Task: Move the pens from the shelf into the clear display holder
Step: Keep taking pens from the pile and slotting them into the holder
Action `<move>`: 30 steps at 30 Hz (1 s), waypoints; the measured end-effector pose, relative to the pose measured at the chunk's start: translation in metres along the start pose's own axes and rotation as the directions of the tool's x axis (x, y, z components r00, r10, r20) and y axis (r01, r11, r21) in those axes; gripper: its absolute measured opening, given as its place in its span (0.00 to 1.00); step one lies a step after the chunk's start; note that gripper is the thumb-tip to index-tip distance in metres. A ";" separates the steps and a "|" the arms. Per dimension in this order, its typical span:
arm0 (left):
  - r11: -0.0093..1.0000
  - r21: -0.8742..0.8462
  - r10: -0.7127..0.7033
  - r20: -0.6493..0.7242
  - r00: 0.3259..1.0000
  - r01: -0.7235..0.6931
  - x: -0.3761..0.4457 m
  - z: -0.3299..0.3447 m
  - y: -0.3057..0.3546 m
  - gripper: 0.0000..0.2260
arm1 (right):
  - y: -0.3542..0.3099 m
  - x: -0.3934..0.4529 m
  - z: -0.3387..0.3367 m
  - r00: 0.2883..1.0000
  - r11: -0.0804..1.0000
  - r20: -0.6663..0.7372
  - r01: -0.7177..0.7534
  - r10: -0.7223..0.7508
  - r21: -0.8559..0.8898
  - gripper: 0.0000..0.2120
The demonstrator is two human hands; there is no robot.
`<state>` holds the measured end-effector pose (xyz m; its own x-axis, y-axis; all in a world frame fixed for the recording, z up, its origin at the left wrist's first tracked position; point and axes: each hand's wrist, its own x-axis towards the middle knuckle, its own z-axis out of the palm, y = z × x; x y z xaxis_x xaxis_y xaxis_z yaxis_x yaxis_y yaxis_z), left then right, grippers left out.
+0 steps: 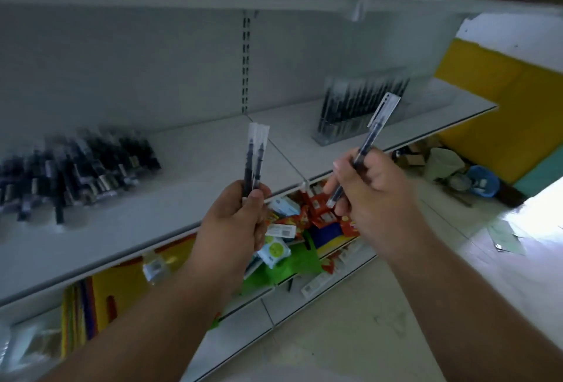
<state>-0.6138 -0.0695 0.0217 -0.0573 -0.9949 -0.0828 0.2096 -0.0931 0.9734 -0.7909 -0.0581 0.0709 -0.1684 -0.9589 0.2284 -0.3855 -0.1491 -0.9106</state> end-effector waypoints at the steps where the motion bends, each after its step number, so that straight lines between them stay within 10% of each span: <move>1: 1.000 -0.004 -0.015 0.025 1.000 0.015 0.002 0.021 -0.005 0.10 | 0.006 0.002 -0.020 1.000 1.000 -0.010 -0.005 0.005 0.024 0.10; 30: 0.993 0.114 -0.039 -0.040 0.998 0.043 0.186 0.284 -0.058 0.19 | 0.157 0.246 -0.235 0.952 0.932 -0.155 0.209 -0.263 -0.297 0.03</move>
<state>-0.9138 -0.2378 0.0104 -0.0259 -0.9913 -0.1291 0.0941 -0.1310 0.9869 -1.1057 -0.2609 0.0651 -0.1997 -0.8364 0.5104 -0.6635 -0.2679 -0.6986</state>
